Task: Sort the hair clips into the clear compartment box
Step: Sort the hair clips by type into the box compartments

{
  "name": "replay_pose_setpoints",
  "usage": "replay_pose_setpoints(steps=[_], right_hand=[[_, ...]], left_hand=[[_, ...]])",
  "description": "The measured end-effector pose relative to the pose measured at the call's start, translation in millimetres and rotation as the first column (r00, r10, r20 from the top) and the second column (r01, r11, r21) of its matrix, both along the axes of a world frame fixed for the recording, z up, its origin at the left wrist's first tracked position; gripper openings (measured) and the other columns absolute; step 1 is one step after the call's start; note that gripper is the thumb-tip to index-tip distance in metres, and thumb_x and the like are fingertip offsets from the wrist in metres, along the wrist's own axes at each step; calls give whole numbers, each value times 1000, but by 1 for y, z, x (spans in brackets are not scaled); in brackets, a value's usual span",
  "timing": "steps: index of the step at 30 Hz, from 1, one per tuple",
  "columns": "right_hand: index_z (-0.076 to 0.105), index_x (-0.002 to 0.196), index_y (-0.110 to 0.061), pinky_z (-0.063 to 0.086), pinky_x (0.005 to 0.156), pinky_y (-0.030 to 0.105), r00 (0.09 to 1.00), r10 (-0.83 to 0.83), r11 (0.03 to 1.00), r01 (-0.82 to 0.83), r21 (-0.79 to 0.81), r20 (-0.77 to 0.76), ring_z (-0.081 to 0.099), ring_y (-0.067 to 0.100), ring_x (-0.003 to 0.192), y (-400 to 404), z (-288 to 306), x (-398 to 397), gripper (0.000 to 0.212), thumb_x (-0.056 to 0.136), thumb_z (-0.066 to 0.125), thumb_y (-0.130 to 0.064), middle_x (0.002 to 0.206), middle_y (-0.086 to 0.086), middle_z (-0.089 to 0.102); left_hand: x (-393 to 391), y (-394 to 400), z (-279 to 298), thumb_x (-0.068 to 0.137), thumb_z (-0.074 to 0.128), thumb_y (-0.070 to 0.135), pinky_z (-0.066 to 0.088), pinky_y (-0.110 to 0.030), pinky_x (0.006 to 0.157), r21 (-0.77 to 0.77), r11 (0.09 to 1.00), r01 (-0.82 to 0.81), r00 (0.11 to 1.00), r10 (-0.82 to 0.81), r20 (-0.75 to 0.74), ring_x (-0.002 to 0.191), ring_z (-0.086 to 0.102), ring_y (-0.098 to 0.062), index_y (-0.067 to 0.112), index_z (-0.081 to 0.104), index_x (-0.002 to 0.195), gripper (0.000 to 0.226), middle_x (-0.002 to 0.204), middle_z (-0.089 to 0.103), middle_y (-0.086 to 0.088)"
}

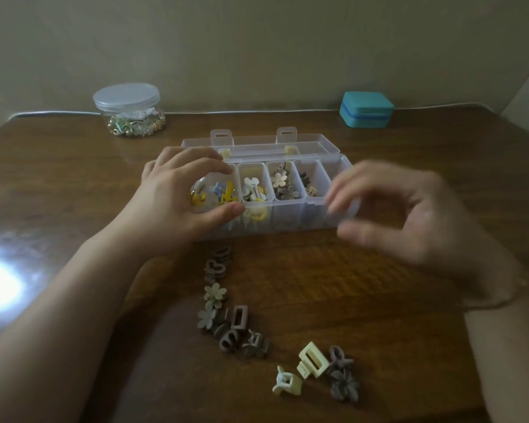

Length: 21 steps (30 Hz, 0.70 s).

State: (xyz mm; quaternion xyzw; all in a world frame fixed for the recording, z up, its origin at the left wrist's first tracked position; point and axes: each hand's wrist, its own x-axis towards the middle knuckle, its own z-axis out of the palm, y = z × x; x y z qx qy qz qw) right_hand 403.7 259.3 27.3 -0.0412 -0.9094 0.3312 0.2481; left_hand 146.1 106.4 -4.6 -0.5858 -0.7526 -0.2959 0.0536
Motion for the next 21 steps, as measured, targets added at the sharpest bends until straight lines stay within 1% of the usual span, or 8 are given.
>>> replay_pose_setpoints(steps=[1,3,6,8,10,12,17,21], right_hand=[[70,95,-16,52,84,30,977,170,985,-163,-64,126,62,20,104,-9,4,1,20,79,78,-23,105,-2,67],[69,95,-19,52,88,32,847,362,932,-340,-129,388,60,17,108,-24,9,-3,27,74,83,-25,108,-8,64],[59,99,-37,50,87,32,654,406,891,-439,-117,639,53,8,109,-37,9,-11,41,68,85,-40,117,-19,52],[53,102,-42,48,84,26,590,362,886,-457,-71,721,51,2,104,-42,9,-12,45,69,83,-45,116,-23,48],[51,106,-41,45,77,18,578,318,900,-433,-48,752,50,-3,98,-42,8,-11,46,72,81,-42,112,-22,49],[52,108,-41,45,73,16,592,307,923,-376,-81,745,51,-4,91,-40,6,-9,44,75,80,-36,108,-20,52],[47,119,-53,53,83,22,665,175,975,-219,-34,726,54,-5,102,-27,5,-6,49,83,73,-32,113,-27,51],[46,125,-54,55,81,28,741,118,987,-158,1,661,57,5,97,-21,3,-5,59,86,68,-15,120,-31,44]], left_hand=[[0,0,0,73,49,76,28,-51,107,1,1000,-2,1000,2,-1,133,35,-17,35,61,121,65,135,51,14],[0,0,0,73,50,76,29,-53,107,1,1000,-4,1000,4,-6,132,36,-17,35,61,121,64,135,51,13],[0,0,0,73,50,75,29,-54,107,-1,1000,-6,1000,6,-2,132,35,-17,34,61,122,64,135,51,13],[0,0,0,74,50,75,28,-54,108,-2,1000,-4,1000,4,0,133,35,-17,35,61,121,64,135,51,13],[0,0,0,74,50,75,27,-52,107,-2,1000,-1,1000,1,0,133,34,-17,35,60,121,63,135,50,14],[0,0,-1,74,50,75,28,-52,107,2,1000,0,1000,0,-3,133,35,-17,35,61,121,63,134,51,14],[0,1,-1,74,50,75,28,-51,107,10,1000,-1,1000,2,-10,133,35,-16,34,61,121,63,133,51,15],[0,0,0,74,50,75,30,-53,107,7,1000,0,1000,1,-5,132,35,-15,35,61,121,63,134,51,15]])
